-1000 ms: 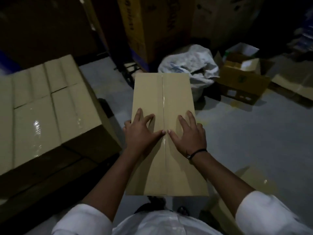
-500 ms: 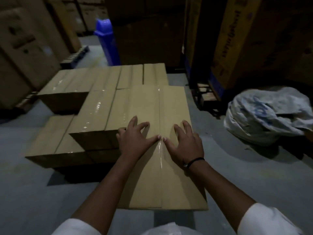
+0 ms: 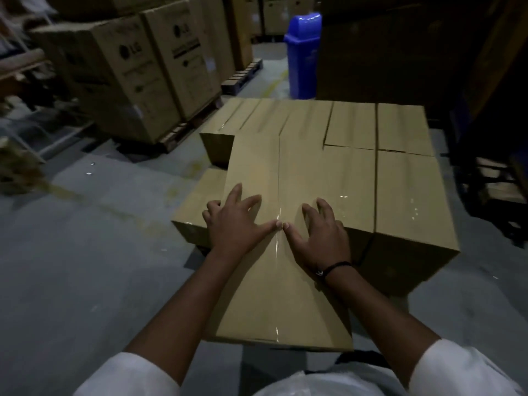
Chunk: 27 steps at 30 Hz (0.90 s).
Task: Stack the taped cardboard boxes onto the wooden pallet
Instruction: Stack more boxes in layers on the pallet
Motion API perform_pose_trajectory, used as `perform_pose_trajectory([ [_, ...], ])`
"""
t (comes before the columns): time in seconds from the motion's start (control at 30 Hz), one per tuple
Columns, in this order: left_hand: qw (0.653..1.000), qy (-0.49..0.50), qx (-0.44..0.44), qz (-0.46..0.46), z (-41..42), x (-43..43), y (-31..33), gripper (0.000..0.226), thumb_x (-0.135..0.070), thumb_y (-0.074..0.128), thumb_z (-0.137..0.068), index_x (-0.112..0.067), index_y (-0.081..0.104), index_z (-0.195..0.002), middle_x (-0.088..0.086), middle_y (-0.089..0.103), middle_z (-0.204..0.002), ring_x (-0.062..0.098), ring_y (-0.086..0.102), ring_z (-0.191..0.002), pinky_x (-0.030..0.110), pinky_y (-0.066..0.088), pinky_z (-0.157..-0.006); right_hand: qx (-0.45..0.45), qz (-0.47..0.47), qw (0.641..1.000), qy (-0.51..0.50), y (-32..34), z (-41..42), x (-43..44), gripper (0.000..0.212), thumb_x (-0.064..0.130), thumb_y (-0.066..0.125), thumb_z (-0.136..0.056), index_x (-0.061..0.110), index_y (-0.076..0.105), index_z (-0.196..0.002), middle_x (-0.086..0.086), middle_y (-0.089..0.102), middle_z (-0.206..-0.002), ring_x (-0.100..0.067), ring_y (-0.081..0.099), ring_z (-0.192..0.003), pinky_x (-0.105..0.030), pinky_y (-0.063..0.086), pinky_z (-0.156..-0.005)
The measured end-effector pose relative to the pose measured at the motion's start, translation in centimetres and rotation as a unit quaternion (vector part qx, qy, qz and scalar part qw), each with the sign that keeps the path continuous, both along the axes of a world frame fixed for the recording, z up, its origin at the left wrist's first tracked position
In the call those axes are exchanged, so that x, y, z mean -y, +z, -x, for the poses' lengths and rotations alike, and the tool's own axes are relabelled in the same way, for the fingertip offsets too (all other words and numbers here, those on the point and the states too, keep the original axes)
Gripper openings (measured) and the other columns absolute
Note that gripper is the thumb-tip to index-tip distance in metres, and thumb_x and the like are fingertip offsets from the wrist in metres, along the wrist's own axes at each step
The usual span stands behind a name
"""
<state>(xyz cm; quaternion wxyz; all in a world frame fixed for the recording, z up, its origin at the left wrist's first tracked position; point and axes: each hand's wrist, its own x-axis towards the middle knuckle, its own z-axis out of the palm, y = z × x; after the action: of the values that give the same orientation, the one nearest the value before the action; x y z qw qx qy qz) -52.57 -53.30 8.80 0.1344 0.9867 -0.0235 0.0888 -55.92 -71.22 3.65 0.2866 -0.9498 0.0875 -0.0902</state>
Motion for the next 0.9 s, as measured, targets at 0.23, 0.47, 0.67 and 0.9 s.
perform_pose_trajectory([
  [0.23, 0.998, 0.046, 0.002, -0.03, -8.5, -8.1, -0.8, 0.085, -0.092, 0.059, -0.064, -0.049, 0.056, -0.137, -0.011, 0.029, -0.164, 0.036, 0.037, -0.131, 0.039, 0.03, -0.091, 0.005, -0.012, 0.998, 0.055, -1.0, -9.5, -7.6, 0.073, 0.073, 0.046, -0.089, 0.032, 0.041, -0.149, 0.001, 0.023, -0.163, -0.034, 0.046, -0.133, -0.047, 0.044, -0.105],
  [0.47, 0.995, 0.093, -0.009, -0.039, -20.0, -13.5, -2.1, 0.086, -0.092, 0.059, -0.061, -0.049, 0.058, -0.135, -0.01, 0.031, -0.163, 0.037, 0.038, -0.132, 0.045, 0.034, -0.099, 0.01, -0.035, 0.995, 0.089, -2.8, -22.3, -13.0, 0.07, 0.07, 0.049, -0.09, 0.031, 0.043, -0.147, 0.001, 0.024, -0.162, -0.033, 0.049, -0.127, -0.046, 0.046, -0.104],
  [0.67, 0.993, 0.111, -0.033, -0.028, -28.9, -16.2, -1.9, 0.082, -0.09, 0.062, -0.063, -0.048, 0.059, -0.134, -0.012, 0.03, -0.163, 0.037, 0.037, -0.132, 0.044, 0.034, -0.1, -0.004, -0.051, 0.993, 0.106, -3.7, -31.4, -15.8, 0.066, 0.068, 0.047, -0.091, 0.033, 0.042, -0.147, 0.001, 0.023, -0.163, -0.033, 0.045, -0.132, -0.047, 0.043, -0.106],
  [0.9, 0.994, 0.084, -0.064, -0.034, -37.6, -17.9, -4.0, 0.083, -0.09, 0.061, -0.064, -0.047, 0.058, -0.136, -0.011, 0.028, -0.164, 0.037, 0.037, -0.133, 0.045, 0.035, -0.102, -0.016, -0.047, 0.996, 0.078, -6.0, -39.0, -17.5, 0.064, 0.067, 0.049, -0.091, 0.034, 0.044, -0.145, 0.002, 0.025, -0.162, -0.033, 0.047, -0.128, -0.045, 0.043, -0.103],
])
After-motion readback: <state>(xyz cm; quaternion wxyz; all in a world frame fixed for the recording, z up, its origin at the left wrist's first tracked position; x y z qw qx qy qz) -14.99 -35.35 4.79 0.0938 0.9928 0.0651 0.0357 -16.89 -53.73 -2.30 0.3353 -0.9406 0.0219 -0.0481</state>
